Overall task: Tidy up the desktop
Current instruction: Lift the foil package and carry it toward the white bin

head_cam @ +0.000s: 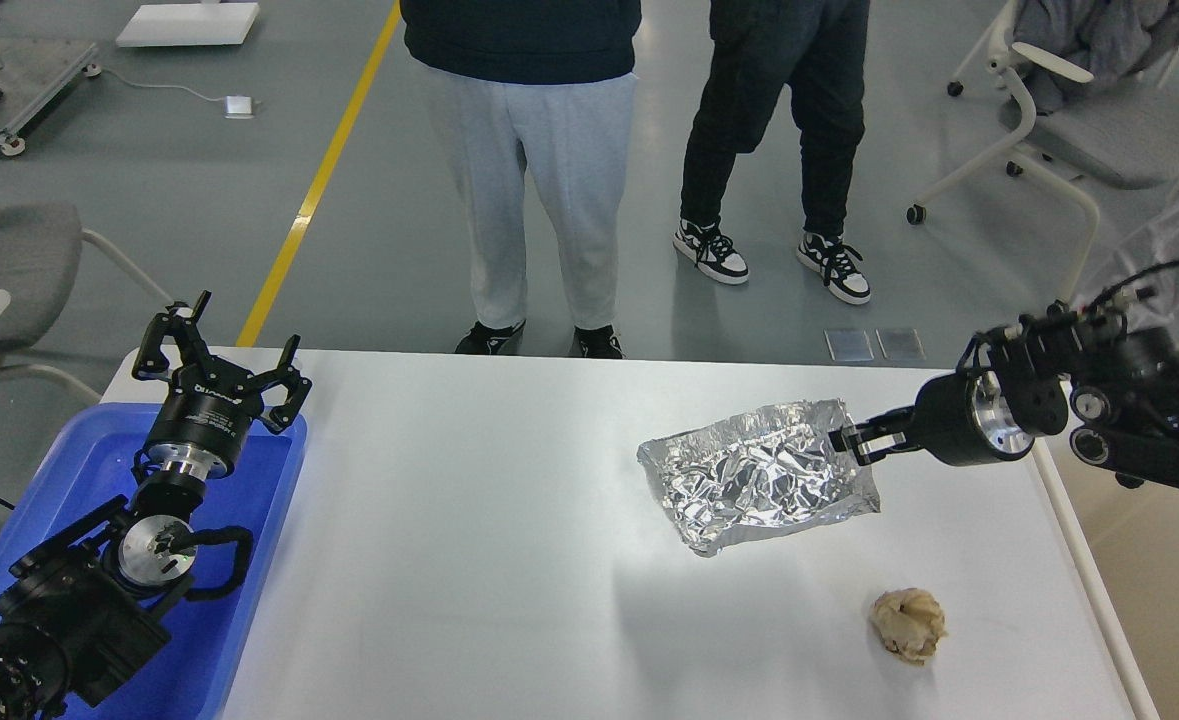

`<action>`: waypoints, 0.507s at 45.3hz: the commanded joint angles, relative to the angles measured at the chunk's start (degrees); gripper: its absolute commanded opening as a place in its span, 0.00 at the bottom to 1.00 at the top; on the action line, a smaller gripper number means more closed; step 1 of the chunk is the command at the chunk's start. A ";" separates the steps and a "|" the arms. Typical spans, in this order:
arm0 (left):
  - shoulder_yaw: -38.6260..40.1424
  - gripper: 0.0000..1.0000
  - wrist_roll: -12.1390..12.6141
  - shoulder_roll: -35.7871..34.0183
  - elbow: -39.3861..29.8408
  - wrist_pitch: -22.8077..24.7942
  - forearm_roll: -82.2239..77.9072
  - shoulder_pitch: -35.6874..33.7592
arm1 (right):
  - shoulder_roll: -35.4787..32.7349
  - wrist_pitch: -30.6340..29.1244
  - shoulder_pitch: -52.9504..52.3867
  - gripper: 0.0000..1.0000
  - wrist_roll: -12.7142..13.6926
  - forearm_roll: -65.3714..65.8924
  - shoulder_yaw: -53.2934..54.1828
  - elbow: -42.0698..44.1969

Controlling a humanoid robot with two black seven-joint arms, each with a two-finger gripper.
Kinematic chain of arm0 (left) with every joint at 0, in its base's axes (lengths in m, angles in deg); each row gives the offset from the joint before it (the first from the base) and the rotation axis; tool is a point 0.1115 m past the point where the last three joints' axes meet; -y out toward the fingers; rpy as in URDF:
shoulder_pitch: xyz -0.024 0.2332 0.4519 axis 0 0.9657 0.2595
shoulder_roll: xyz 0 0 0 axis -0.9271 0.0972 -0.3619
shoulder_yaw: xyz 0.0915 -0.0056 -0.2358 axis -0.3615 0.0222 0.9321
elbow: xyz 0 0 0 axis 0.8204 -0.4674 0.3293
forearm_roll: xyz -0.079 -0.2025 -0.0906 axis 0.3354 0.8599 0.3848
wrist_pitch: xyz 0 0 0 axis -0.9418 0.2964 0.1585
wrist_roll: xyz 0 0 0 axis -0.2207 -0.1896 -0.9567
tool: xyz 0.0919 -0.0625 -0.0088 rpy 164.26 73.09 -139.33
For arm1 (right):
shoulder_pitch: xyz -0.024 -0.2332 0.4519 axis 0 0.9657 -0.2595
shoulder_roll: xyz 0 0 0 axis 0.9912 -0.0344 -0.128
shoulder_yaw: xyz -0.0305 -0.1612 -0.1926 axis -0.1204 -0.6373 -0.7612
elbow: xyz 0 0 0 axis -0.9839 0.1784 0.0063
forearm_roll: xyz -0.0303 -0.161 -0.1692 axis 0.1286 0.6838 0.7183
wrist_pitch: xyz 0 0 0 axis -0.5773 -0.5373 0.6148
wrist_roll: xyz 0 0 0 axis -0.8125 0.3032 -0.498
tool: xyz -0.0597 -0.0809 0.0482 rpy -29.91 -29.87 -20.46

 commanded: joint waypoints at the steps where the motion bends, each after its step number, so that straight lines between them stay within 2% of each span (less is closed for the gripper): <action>1: -0.02 1.00 0.03 0.00 0.02 -0.08 0.00 0.00 | -5.43 -7.73 -10.60 0.00 0.07 -1.24 -0.18 -5.16; 8: -0.02 1.00 0.03 0.00 0.02 0.01 0.00 0.00 | -7.72 -11.87 -15.70 0.00 0.07 -1.24 0.52 -6.39; 23: -0.02 1.00 -0.06 0.00 -0.07 0.01 0.00 0.00 | -9.30 -11.25 -17.99 0.00 0.07 -1.50 0.79 -6.30</action>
